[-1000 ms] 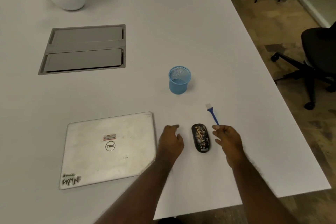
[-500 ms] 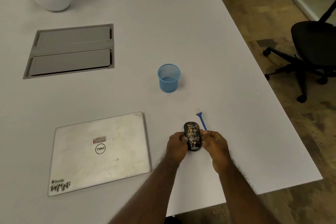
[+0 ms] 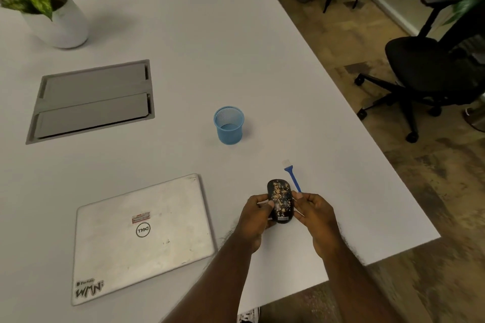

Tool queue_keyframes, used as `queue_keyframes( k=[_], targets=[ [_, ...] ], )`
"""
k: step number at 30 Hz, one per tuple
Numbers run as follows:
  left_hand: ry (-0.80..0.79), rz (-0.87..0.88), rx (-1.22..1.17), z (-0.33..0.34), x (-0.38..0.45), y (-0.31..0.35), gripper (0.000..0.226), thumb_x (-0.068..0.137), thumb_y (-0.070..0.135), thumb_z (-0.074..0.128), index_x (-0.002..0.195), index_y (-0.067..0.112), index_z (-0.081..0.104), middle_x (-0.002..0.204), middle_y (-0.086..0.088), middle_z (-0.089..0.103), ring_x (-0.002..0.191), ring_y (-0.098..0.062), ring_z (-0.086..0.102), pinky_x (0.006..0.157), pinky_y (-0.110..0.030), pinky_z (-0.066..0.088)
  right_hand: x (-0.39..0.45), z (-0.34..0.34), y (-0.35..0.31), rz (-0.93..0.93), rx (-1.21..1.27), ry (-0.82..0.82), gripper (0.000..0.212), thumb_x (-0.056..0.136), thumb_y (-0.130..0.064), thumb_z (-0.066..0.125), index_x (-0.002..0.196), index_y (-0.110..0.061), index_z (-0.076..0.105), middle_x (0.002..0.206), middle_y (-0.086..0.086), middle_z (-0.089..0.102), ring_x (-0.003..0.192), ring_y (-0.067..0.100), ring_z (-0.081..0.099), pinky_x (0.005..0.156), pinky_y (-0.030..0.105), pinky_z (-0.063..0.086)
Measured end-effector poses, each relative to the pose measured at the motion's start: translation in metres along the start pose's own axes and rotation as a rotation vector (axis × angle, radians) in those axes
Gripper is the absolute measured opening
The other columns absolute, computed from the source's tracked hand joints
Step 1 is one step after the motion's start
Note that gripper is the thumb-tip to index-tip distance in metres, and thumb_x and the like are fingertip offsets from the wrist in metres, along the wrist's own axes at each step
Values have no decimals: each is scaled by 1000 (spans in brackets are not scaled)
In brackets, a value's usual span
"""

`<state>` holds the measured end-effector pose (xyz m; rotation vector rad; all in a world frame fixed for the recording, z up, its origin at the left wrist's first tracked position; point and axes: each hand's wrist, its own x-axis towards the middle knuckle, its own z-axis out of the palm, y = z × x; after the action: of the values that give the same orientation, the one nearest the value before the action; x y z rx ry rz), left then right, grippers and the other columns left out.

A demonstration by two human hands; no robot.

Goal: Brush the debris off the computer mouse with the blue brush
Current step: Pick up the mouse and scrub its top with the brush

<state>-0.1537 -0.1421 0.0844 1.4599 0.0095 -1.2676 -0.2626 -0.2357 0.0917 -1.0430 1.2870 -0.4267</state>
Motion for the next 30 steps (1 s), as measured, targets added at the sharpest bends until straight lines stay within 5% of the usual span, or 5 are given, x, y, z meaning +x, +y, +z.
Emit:
queue_keyframes(
  k=[6,12,24,30],
  targets=[
    [-204,-95,-136,3,-41,22,22,97,9,51,116,9,60,115,-16,67,104,-31,67,85,-43,58,-58,-21,-34,-25,60,26,8,96,-17,63,102,-12,66,117,18,71,109,35,68,84,37,58],
    [-414,-126,-144,4,-90,41,21,96,7,51,113,3,63,114,-20,68,110,-34,63,84,-41,58,-133,-45,-52,-84,170,74,13,93,-21,68,104,-13,67,113,10,75,106,26,72,87,37,58],
    [-667,-131,-7,29,-166,49,21,96,5,49,113,-1,61,107,-17,68,100,-29,65,78,-37,60,-294,-95,-14,-271,327,476,9,100,-22,58,103,-18,66,98,-1,81,90,16,78,71,29,57],
    [-706,-139,125,53,-195,20,20,97,6,48,108,1,63,103,-16,69,99,-27,65,87,-42,56,-344,-114,17,-249,296,575,15,101,-12,55,99,-15,69,86,-3,81,79,14,79,68,31,58]
  ],
)
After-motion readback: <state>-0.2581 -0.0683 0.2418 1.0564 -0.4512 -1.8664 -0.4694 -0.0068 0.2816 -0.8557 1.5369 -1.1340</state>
